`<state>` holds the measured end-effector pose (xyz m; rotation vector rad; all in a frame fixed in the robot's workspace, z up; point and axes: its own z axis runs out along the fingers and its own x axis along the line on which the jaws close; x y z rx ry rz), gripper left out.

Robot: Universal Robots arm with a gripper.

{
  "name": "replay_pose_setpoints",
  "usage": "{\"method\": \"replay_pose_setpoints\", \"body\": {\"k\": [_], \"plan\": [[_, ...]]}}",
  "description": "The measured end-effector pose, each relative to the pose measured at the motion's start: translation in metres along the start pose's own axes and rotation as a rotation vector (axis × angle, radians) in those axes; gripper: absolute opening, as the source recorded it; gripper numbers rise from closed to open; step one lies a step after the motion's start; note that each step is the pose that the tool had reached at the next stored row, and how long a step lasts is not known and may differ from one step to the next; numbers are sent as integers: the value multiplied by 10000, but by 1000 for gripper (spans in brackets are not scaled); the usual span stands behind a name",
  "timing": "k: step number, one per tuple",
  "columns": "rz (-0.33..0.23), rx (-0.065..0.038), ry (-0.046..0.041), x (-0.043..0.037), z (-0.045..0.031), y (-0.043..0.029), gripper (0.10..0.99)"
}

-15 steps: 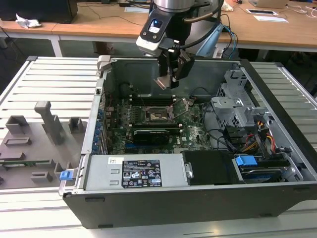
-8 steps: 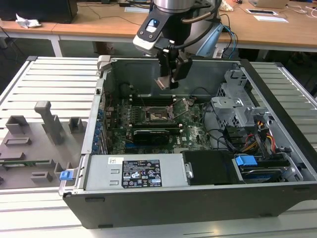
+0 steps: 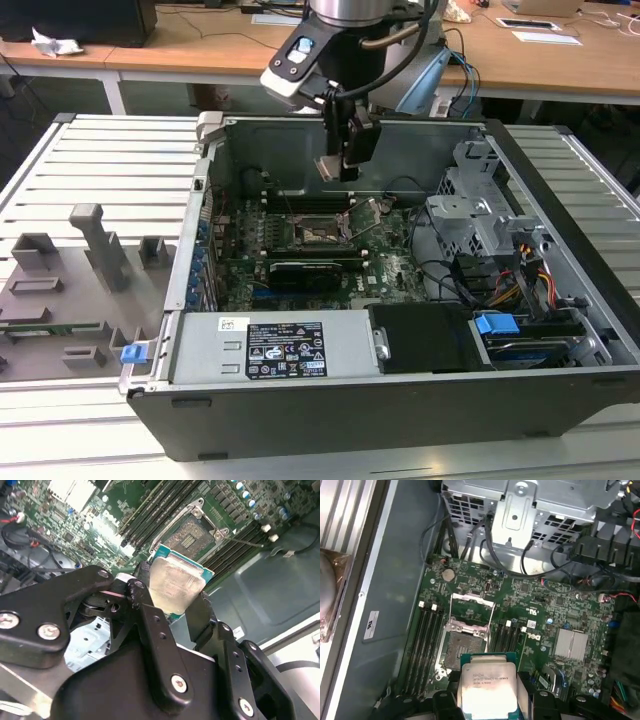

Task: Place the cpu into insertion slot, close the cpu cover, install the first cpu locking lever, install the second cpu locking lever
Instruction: 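Place the cpu into insertion slot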

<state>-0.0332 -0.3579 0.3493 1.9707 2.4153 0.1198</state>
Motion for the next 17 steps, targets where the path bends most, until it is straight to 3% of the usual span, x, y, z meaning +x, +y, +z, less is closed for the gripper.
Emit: {"method": "replay_pose_setpoints", "body": {"k": [7,12,17], "plan": [[1120,-26,-81,0,15,-1,529],[1435,-34,-102,10,60,-2,529],[1489,-74,-140,9,159,-13,529]]}}
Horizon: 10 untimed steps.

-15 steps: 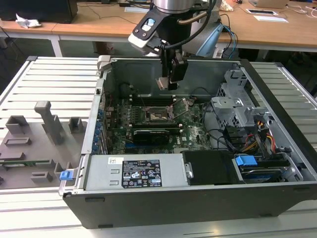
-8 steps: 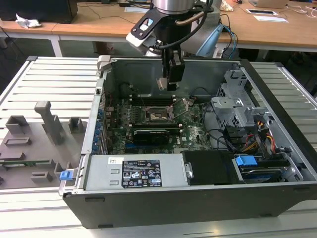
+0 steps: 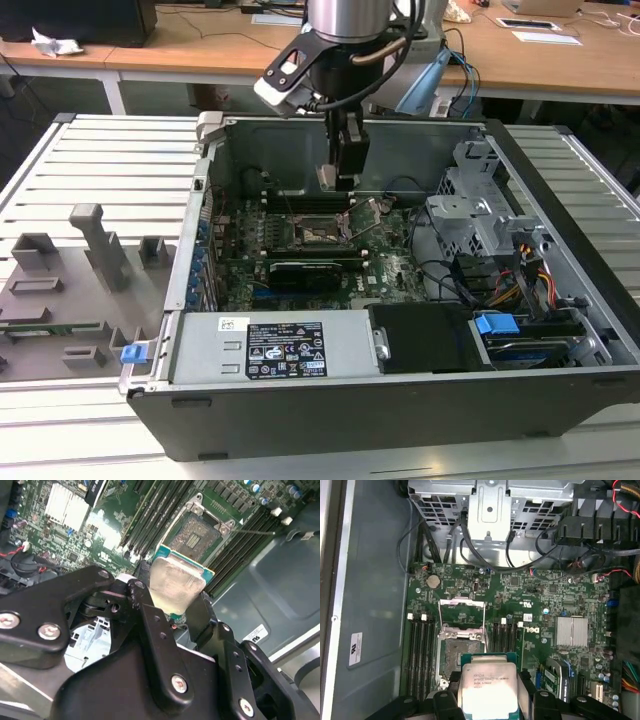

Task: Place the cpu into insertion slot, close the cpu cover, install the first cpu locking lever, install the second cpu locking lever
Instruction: 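Place the cpu into insertion slot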

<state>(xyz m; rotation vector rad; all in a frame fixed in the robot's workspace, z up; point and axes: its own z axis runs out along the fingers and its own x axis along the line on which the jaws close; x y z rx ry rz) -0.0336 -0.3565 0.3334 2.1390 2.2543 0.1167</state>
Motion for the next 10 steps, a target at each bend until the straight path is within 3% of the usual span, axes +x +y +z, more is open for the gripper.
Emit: {"method": "replay_pose_setpoints", "body": {"k": [6,10], "plan": [[118,-11,-23,0,42,-3,529],[500,-20,-57,2,73,-6,529]]}}
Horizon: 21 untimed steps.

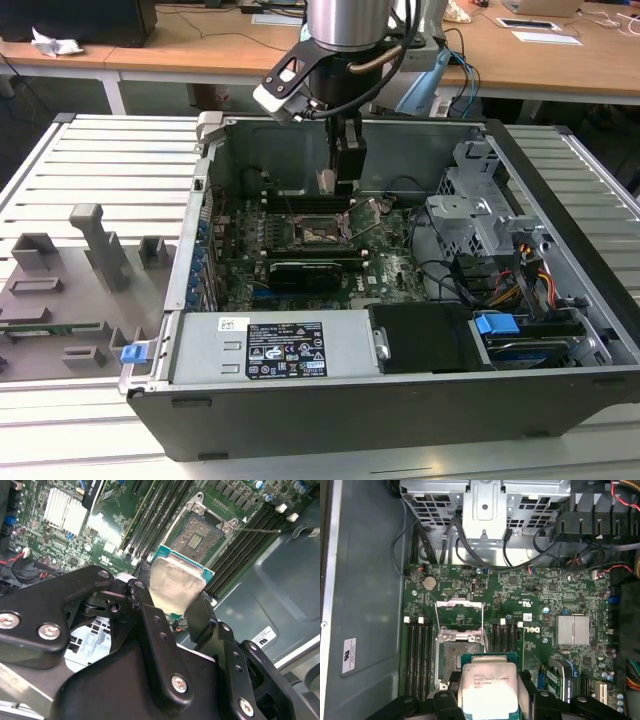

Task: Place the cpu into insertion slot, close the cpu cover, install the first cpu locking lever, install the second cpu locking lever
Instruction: 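Place the cpu into insertion slot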

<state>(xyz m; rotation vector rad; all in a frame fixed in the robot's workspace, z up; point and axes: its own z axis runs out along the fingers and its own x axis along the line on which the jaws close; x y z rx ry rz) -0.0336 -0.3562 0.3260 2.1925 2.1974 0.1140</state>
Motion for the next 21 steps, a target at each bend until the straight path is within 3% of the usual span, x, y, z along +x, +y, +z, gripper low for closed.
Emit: {"method": "replay_pose_setpoints", "body": {"k": [21], "plan": [[128,-4,-11,101,193,-30,529]]}}
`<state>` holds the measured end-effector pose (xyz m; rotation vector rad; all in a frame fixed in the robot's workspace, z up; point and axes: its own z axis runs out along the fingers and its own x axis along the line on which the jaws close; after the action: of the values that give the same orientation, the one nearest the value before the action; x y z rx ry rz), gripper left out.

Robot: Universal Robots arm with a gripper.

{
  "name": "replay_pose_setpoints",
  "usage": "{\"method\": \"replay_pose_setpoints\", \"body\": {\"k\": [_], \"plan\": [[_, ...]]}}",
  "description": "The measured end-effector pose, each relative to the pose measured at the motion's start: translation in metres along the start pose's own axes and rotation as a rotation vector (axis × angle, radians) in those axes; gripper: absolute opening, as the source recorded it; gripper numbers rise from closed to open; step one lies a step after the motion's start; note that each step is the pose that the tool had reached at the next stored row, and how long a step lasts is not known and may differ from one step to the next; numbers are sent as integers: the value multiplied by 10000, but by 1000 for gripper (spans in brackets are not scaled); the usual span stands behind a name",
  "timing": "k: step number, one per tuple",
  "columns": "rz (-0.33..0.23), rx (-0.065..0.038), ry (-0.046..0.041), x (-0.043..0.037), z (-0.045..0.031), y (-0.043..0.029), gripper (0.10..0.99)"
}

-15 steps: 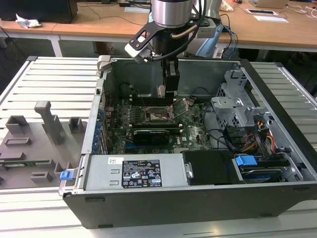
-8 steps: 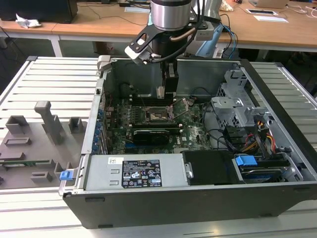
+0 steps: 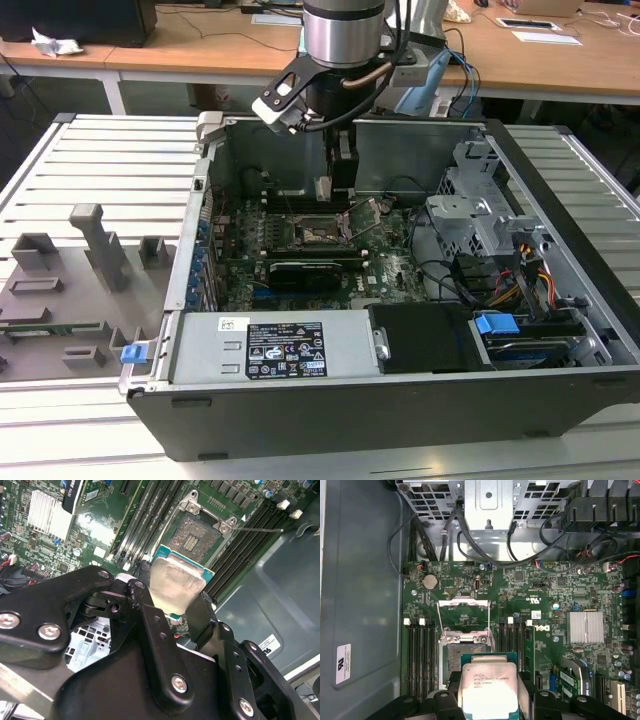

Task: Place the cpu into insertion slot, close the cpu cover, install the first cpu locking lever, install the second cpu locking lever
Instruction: 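Place the cpu into insertion slot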

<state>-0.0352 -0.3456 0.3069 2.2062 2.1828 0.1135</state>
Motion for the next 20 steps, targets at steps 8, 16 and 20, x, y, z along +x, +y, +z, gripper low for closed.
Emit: {"method": "replay_pose_setpoints", "body": {"k": [8,16,20], "plan": [[-6,0,1,39,104,-18,529],[-30,0,4,66,212,-28,529],[-32,0,4,74,269,-33,529]]}}
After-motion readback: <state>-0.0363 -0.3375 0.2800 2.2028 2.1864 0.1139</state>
